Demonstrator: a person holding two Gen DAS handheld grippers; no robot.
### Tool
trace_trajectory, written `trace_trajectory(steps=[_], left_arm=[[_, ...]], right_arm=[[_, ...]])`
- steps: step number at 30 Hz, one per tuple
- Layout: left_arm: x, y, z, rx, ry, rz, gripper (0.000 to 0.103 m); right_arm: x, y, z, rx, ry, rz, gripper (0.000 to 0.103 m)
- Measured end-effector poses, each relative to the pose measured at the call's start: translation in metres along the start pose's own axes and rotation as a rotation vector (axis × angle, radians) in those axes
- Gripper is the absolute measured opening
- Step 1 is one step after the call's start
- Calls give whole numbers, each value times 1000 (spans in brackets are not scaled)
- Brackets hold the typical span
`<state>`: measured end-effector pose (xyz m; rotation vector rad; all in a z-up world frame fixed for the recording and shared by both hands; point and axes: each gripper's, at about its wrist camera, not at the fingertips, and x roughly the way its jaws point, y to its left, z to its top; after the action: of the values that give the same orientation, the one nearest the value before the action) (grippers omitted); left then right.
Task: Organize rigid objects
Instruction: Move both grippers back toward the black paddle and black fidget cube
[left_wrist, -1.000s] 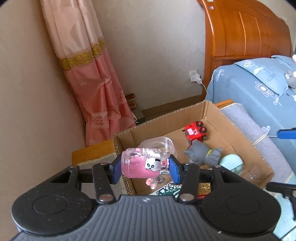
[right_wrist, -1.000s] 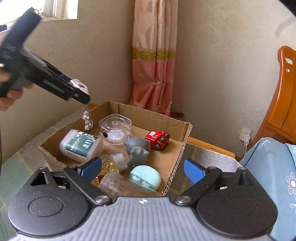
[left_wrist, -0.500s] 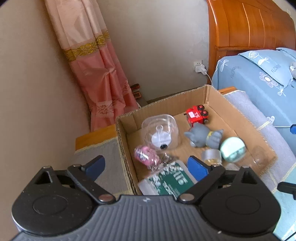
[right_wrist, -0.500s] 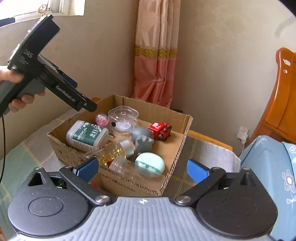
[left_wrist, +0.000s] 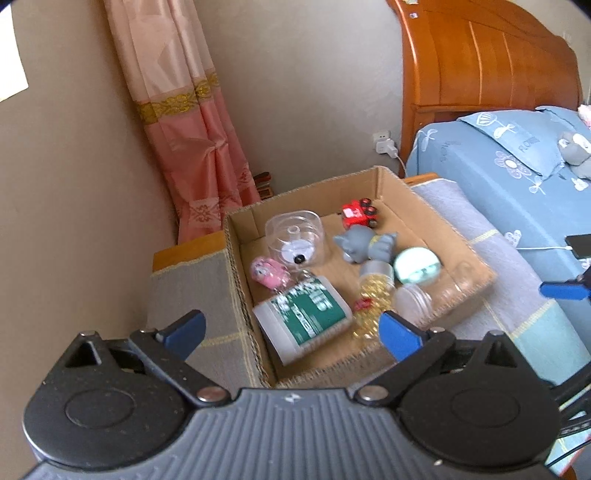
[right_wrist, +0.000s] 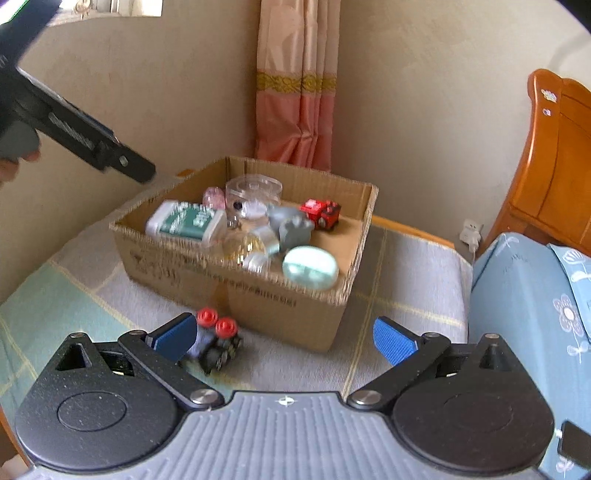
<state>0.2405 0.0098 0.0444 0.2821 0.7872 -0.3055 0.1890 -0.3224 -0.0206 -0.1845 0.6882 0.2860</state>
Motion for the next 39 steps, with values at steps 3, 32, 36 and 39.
trace_trajectory(steps=[3, 32, 36, 39], left_arm=[[-9, -6, -13, -4, -10, -16, 100], [-4, -58, -103, -49, 10, -117, 100], [7, -73, -107, -61, 52, -132, 100], [15, -87, -111, -53, 97, -121, 100]], right_arm=[[0, 9, -15, 23, 15, 13, 103], [24, 18, -90, 152, 129, -91, 103], [20, 7, -94, 147, 131, -78, 103], [14, 4, -100, 134, 124, -66, 103]])
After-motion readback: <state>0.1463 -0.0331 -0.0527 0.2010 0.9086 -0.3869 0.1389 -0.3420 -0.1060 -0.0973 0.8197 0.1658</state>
